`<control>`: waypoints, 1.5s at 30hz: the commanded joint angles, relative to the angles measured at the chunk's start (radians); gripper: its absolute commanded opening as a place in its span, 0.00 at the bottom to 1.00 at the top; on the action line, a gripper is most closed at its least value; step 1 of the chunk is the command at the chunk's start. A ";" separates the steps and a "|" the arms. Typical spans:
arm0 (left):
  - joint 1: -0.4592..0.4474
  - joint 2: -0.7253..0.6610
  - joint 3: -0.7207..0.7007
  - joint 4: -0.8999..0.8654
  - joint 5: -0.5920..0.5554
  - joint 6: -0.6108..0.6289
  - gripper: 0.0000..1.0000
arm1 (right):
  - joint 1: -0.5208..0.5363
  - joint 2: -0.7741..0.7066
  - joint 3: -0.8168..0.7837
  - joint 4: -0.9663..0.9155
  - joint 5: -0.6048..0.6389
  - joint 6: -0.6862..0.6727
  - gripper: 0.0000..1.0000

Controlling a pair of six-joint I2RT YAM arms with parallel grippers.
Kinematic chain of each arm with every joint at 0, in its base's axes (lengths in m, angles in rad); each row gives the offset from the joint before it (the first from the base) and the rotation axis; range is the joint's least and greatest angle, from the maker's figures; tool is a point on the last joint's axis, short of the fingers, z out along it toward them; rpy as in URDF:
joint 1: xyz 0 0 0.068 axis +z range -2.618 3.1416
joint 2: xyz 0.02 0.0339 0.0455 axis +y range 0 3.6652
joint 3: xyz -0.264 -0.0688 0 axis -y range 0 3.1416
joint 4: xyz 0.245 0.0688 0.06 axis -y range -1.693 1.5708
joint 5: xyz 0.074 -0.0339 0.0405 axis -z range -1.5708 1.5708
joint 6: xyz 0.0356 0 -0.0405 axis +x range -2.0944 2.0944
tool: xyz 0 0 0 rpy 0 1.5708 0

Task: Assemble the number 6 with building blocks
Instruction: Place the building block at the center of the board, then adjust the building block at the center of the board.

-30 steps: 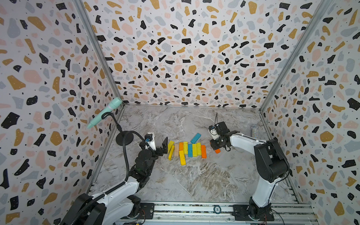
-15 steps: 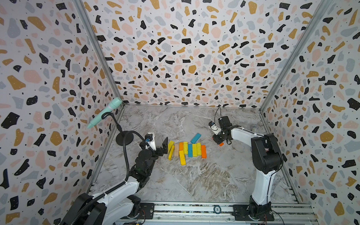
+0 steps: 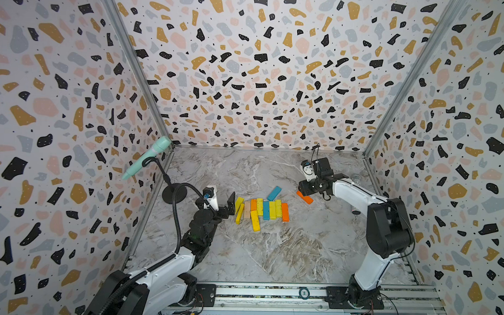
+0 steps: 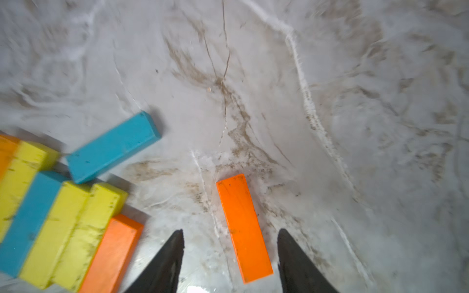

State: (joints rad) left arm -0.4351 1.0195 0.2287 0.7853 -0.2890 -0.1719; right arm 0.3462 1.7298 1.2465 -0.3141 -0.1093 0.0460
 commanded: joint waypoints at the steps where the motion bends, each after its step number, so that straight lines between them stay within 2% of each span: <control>1: -0.005 0.000 0.020 0.031 0.009 0.011 1.00 | 0.020 -0.037 -0.067 0.001 -0.051 0.170 0.53; 6: -0.005 0.004 0.024 0.029 0.022 0.009 0.99 | 0.032 -0.001 -0.113 0.022 -0.084 0.202 0.48; 16: -0.005 -0.013 0.023 0.022 0.023 0.009 0.99 | 0.008 0.086 -0.124 0.054 -0.101 0.204 0.46; 25: -0.006 -0.015 0.022 0.020 0.017 0.011 1.00 | -0.030 0.118 -0.106 0.039 -0.020 0.184 0.44; 31: -0.006 -0.022 0.020 0.019 0.017 0.012 0.99 | -0.033 0.147 -0.084 0.049 -0.011 0.187 0.42; 45: -0.005 -0.041 0.018 0.015 0.019 0.015 0.99 | -0.035 0.211 -0.031 0.052 0.037 0.168 0.45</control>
State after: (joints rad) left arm -0.4351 0.9947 0.2291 0.7696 -0.2699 -0.1715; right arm 0.3122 1.9236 1.1961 -0.2325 -0.0967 0.2325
